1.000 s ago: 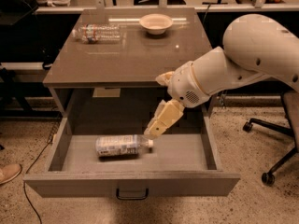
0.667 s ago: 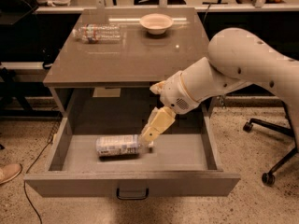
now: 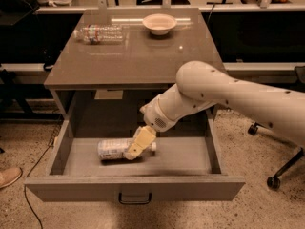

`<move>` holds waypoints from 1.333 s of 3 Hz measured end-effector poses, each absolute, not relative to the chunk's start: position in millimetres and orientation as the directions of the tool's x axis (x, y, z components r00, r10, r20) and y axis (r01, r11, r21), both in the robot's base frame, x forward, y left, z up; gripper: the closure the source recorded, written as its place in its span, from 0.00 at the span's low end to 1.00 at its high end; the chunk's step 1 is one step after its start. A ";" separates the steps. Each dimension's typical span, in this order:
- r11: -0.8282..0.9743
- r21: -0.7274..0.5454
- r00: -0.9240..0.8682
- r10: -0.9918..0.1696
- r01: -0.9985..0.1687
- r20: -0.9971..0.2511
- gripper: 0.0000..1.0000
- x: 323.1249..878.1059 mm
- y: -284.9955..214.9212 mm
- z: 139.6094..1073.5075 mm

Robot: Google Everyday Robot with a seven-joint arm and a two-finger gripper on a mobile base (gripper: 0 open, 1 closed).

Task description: Pick blue plastic bottle from top drawer and place on counter

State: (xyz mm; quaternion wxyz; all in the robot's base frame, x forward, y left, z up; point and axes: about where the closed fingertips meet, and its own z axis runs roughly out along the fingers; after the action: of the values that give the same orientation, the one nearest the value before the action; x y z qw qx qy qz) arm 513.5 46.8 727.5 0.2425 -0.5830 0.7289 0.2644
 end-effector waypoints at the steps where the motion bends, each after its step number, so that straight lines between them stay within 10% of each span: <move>1: 0.198 0.089 -0.211 -0.768 -0.976 -0.604 0.00 525.7 69.9 688.0; 2: 0.189 0.081 -0.202 -0.811 -0.979 -0.550 0.00 534.8 91.4 656.3; 4: 0.185 0.140 -0.232 -0.811 -0.973 -0.536 0.42 533.4 111.0 605.6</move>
Offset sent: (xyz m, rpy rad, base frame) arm 0.0347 0.0701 -0.1090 -0.2293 0.0092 0.0235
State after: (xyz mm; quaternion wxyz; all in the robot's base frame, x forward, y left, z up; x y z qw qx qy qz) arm 533.4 111.0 605.6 0.1741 -0.5947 0.7499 0.2314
